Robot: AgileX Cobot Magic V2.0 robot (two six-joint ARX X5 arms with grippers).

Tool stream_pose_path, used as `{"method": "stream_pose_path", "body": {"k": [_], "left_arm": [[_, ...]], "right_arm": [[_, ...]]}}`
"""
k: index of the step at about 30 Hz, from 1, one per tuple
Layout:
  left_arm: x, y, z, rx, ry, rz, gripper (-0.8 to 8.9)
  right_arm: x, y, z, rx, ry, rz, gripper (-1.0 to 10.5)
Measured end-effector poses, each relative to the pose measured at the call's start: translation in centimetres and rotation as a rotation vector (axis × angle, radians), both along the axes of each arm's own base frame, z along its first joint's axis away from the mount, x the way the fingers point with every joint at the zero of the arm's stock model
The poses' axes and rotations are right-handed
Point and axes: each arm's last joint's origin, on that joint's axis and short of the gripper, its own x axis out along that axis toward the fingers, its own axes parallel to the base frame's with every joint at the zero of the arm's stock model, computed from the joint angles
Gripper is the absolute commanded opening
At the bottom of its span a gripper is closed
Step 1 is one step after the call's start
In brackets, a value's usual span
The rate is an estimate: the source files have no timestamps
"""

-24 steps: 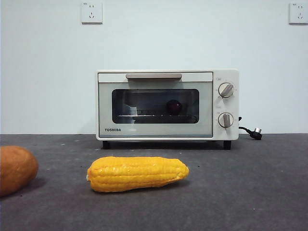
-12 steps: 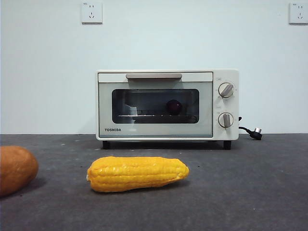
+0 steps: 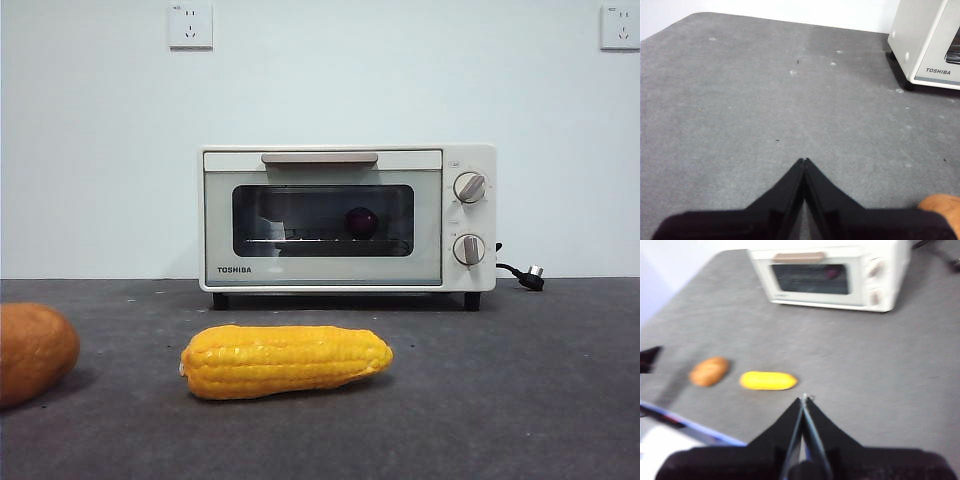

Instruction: Take the eggplant from the table,put the eggplant in the oven

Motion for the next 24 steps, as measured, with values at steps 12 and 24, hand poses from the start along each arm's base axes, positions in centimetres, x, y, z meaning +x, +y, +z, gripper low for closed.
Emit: {"method": "stream_pose_path", "body": {"k": [12, 24], "left_arm": [[0.0, 0.0, 0.0, 0.000, 0.000, 0.000, -0.04], [0.0, 0.0, 0.0, 0.000, 0.000, 0.000, -0.04]], "right_arm": [[1.0, 0.2, 2.0, -0.111, -0.273, -0.309, 0.0], [1.4, 0.3, 2.5, -0.107, -0.408, -0.448, 0.0]]}}
